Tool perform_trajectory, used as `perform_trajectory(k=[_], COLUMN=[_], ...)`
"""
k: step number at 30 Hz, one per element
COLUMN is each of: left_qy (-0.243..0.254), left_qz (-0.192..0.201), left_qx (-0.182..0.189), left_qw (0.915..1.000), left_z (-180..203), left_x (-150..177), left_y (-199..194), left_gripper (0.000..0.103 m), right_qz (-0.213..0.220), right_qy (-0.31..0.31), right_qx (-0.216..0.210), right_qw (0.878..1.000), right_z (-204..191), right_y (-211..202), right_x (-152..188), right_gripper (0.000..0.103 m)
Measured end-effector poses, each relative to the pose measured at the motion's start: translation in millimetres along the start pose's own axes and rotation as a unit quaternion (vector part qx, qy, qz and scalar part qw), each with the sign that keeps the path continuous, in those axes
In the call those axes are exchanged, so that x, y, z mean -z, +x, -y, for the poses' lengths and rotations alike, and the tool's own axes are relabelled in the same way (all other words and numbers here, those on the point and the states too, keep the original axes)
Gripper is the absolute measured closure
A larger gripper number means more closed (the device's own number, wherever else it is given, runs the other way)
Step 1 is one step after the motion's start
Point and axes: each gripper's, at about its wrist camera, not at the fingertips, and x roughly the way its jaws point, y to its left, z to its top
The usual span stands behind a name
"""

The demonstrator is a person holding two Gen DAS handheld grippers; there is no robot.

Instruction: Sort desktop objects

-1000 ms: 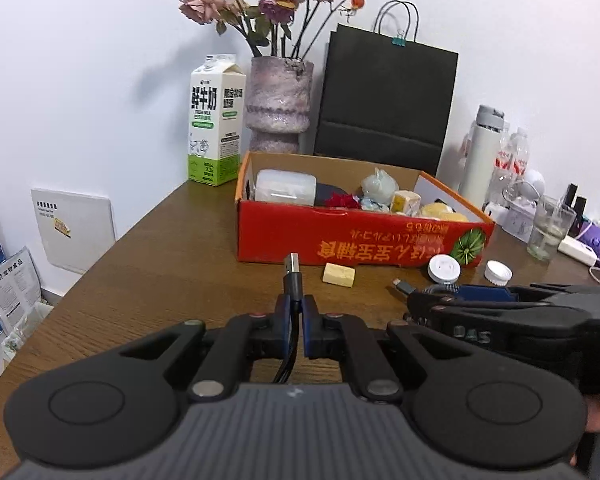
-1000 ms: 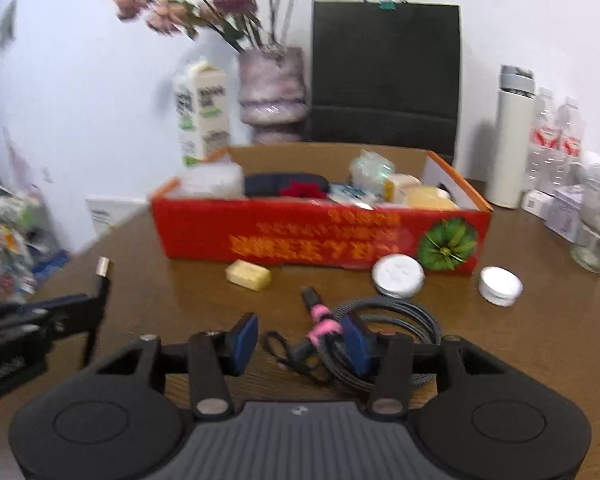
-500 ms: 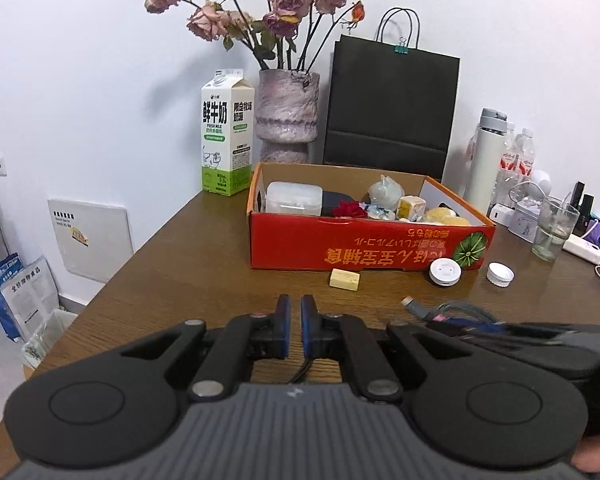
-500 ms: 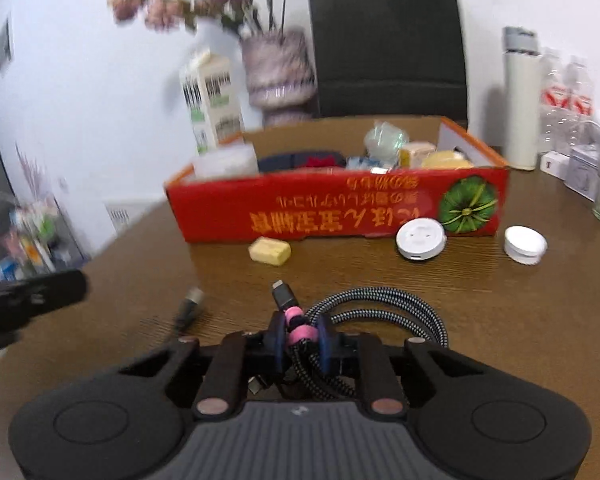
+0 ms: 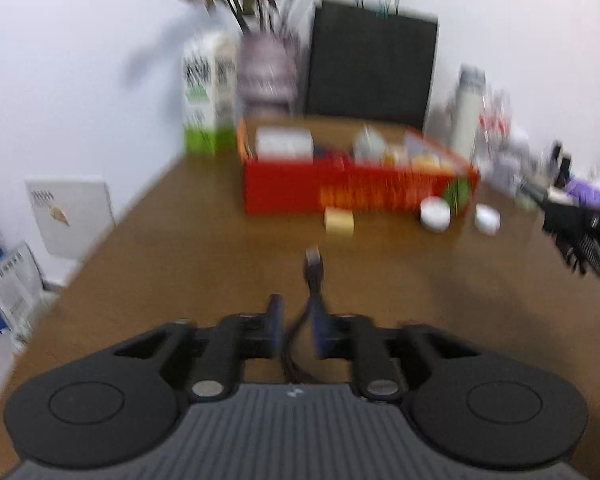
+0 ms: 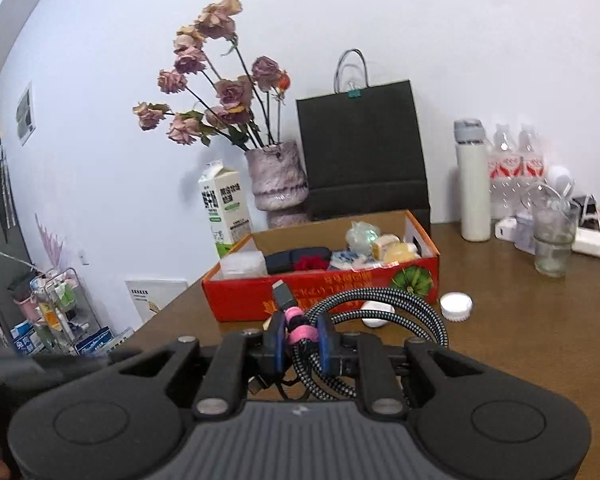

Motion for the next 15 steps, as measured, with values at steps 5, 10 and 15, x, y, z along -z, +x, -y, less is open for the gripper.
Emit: perform_trajectory(k=[5,10,15], left_qy=[0.015,0.016,0.013], left_qz=[-0.014,-0.065,-0.088], left_qx=[-0.027,-0.037,-0.036], left_qw=[0.9994,0.9971,0.9954], left_z=[8.6,11.2,5.8], left_x=[-5.5,-16.4,-15.6], left_y=[28.6,58.7,71.9], left_gripper=[0.005,0.000,0.000], right_qz=[-0.026,-0.034,-0.034], right_qy=[-0.002,-0.005,-0.008], right_qx=[-0.009,-0.019,-0.025], right_qw=[1.000,0.999,0.999], right_z=[-1.9,-2.0,-0.6], right_y=[11.7,17.5,19.8], right_x=[16.0,22.7,24.8], right_gripper=[0.088,0.096,0.097])
